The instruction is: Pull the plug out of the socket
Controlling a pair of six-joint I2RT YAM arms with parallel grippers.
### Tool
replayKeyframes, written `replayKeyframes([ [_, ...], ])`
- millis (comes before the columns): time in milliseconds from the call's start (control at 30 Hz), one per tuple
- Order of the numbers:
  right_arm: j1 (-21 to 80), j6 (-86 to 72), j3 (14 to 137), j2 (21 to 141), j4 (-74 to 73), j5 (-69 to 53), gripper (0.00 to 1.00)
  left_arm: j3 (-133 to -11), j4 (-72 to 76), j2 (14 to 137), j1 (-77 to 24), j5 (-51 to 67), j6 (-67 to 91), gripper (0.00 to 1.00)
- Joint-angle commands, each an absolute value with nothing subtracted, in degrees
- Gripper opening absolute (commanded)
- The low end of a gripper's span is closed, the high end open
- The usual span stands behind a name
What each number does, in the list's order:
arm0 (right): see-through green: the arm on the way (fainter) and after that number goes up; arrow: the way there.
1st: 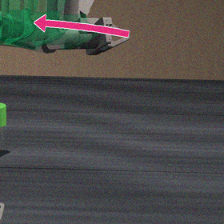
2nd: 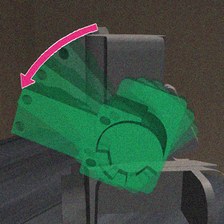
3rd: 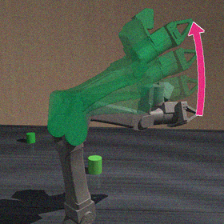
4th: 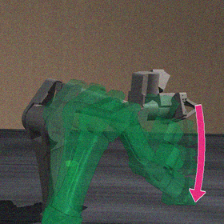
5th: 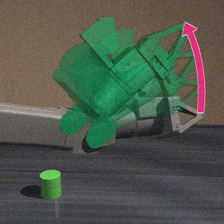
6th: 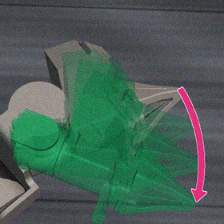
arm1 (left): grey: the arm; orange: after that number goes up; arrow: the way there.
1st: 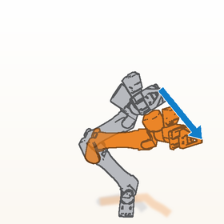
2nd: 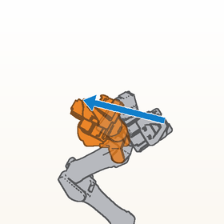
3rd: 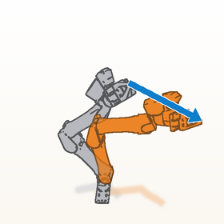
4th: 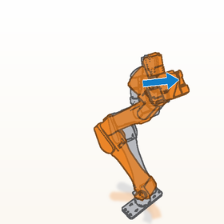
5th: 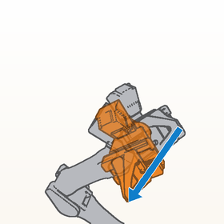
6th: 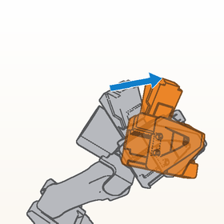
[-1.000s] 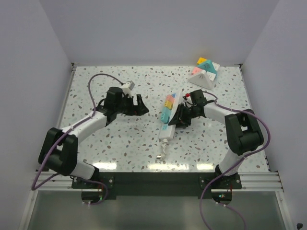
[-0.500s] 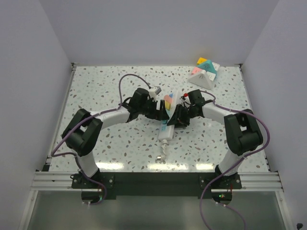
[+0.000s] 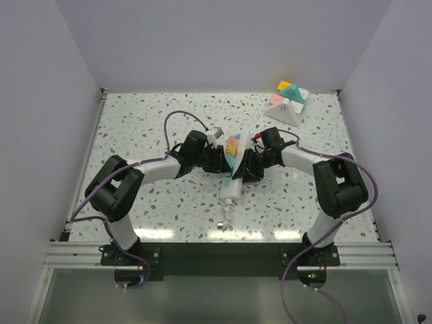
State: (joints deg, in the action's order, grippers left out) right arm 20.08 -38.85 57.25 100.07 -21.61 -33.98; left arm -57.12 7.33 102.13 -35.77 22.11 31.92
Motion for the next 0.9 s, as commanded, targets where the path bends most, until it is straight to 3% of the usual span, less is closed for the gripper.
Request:
replayKeyframes([
  [0, 19.60, -38.93, 55.99, 104.23, -26.63, -17.86, 0.00, -53.10, 8.00, 93.54, -33.06, 22.76, 30.32, 0.00],
  [167, 18.55, -42.27, 52.65, 105.91, -26.01, -14.25, 0.00, -48.52, 6.60, 85.00, -23.49, 26.98, 31.29, 0.00],
  [300, 18.46, -42.45, 52.03, 106.79, -25.66, -13.45, 0.00, -49.39, 0.10, 79.99, -22.06, 26.19, 28.39, 0.00],
  [500, 18.46, -41.93, 52.82, 106.52, -25.31, -14.32, 0.00, -49.66, -8.60, 73.23, -19.43, 13.65, 25.85, 0.00],
  [567, 18.46, -41.31, 53.00, 105.74, -25.31, -15.20, 0.00, -49.13, -10.80, 73.04, -14.63, 8.36, 24.44, 0.00],
  [800, 18.54, -39.38, 53.26, 103.63, -25.05, -17.23, 0.00, -47.55, -6.61, 79.80, 2.80, 10.89, 21.62, 0.00],
  [867, 18.63, -38.67, 53.79, 103.36, -25.49, -17.49, 0.00, -49.30, -6.41, 81.99, 4.74, 12.74, 21.36, 0.07],
])
